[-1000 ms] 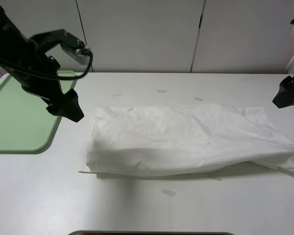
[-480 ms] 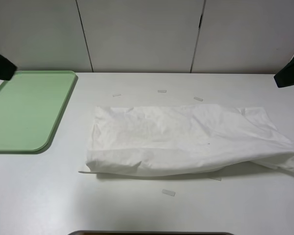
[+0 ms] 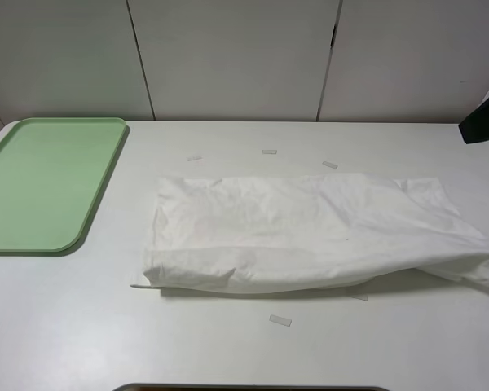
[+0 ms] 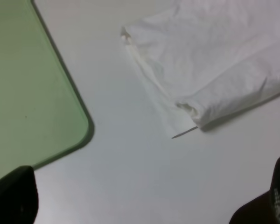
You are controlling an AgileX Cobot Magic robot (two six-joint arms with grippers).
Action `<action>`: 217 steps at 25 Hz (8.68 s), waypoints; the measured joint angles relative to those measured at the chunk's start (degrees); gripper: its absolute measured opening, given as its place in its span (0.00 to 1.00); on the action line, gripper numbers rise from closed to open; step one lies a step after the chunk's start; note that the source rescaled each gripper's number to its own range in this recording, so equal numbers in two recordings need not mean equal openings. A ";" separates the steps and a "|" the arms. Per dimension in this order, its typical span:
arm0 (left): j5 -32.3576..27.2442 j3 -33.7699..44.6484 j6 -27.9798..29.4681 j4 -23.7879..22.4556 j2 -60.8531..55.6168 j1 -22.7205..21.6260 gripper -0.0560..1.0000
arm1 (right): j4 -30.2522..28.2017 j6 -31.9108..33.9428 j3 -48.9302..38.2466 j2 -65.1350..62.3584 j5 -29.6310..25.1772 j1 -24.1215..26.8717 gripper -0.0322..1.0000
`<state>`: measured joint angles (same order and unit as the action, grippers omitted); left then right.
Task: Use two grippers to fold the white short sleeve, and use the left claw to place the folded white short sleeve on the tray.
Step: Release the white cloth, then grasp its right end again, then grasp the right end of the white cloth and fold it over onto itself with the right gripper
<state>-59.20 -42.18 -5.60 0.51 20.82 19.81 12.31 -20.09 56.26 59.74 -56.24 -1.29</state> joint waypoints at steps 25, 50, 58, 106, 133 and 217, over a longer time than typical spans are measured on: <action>-1.92 13.01 4.48 0.12 -20.05 0.00 0.99 | 1.89 0.06 0.00 0.00 -0.07 0.00 1.00; -1.86 13.29 4.43 0.17 -21.24 -22.67 0.98 | -0.90 7.44 0.00 4.38 0.03 0.00 1.00; -1.86 13.29 4.43 0.17 -21.24 -22.67 0.98 | -12.31 18.17 0.13 15.47 0.24 0.00 1.00; -1.81 13.29 4.43 0.17 -21.24 -22.67 0.98 | -7.90 8.33 1.28 55.61 20.51 14.86 0.87; -1.81 13.29 4.43 0.17 -21.24 -22.67 0.98 | -5.20 8.51 13.10 58.63 3.64 14.67 0.13; -1.80 13.29 4.43 0.17 -21.24 -22.67 0.98 | -31.37 29.35 14.27 42.24 -2.26 -7.48 0.13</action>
<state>-61.00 -28.90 -1.16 0.68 -0.41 -2.86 -19.05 9.26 70.54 101.98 -58.50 -8.77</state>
